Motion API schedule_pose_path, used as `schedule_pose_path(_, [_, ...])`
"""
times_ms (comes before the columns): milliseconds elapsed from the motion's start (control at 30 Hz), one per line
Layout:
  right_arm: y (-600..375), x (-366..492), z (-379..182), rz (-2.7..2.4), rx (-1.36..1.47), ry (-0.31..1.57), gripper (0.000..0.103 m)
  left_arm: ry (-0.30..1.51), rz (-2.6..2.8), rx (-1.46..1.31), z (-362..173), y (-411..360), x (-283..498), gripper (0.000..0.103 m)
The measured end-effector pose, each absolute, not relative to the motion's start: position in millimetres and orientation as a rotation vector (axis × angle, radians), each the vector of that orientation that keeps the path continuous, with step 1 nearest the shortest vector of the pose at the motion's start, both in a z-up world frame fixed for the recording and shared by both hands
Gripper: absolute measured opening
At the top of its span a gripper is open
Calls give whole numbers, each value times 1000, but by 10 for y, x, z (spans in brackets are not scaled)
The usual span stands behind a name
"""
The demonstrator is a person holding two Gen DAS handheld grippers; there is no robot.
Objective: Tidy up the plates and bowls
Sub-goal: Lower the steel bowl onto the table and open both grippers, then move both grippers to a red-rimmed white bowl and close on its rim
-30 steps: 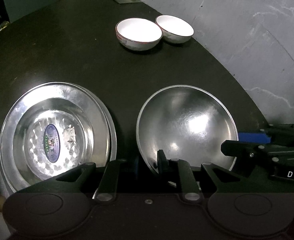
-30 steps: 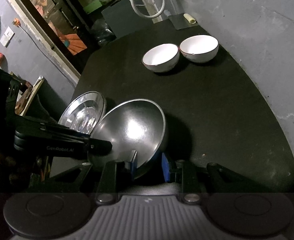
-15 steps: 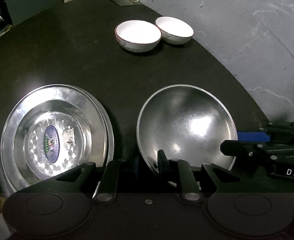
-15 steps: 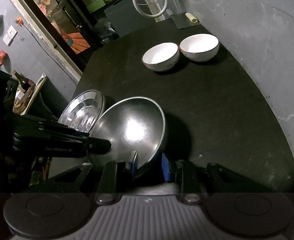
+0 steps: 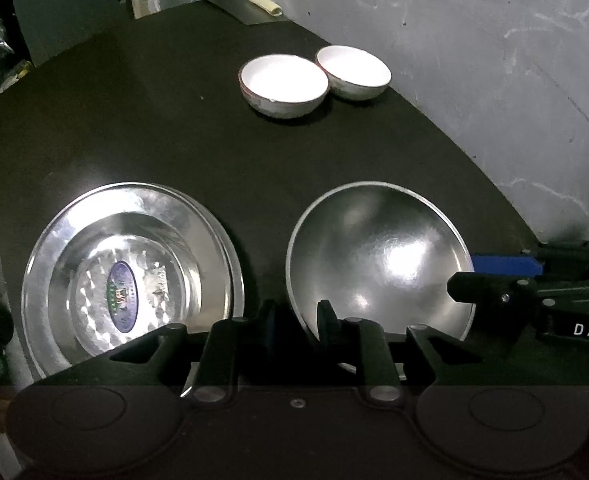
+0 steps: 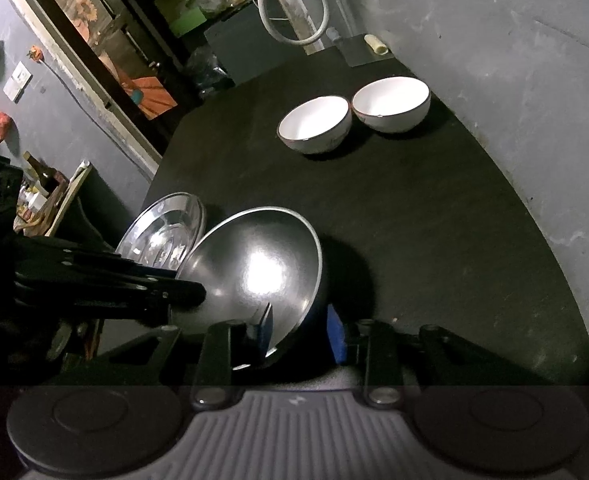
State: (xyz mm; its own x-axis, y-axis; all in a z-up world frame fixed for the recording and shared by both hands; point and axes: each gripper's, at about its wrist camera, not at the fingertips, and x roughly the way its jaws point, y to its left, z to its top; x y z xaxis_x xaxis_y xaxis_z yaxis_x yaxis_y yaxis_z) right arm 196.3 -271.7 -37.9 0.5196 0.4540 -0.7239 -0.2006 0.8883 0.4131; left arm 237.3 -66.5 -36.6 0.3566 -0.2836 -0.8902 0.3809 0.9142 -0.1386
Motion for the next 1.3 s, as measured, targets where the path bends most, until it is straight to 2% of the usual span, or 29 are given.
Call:
schedule_pose_path(167, [-2712,1960,-360,396,300,932,37,1098,-419,97,-238,-620,2387,32])
schedule_pose_path(233, [-2711,1965,-347,395,304,923,42,1079,-409,95,-190,-600,2397,38])
schedule_pose_path(367, [-2706,1989,-321,388,308,906,57,1022,-354,100,-98,-560,2435,81])
schedule_pose_path(400, [-2705,1996,-314,386,308,902,61,1002,-338,103,-74,-551,2448,87])
schedule_pose_path(500, [-2710,2022,-295,377,314,886,73,967,-305,115,-37,-548,2509,94])
schedule_pose_path(567, [-2717,2039,-288,371,324,876,80,952,-281,118,-24,-548,2556,98])
schedule_pose_path(700, [-2720,2099,-284,336,350,857,102,921,-259,121,0,-559,2647,102])
schedule_pose_path(1000, [-2694,2360,-356,285,398,857,103,878,-208,88,11,-529,2945,102])
schedule_pose_path(1300, [-2671,2826,-413,178,428,833,103,840,-204,22,-75,-636,3579,102])
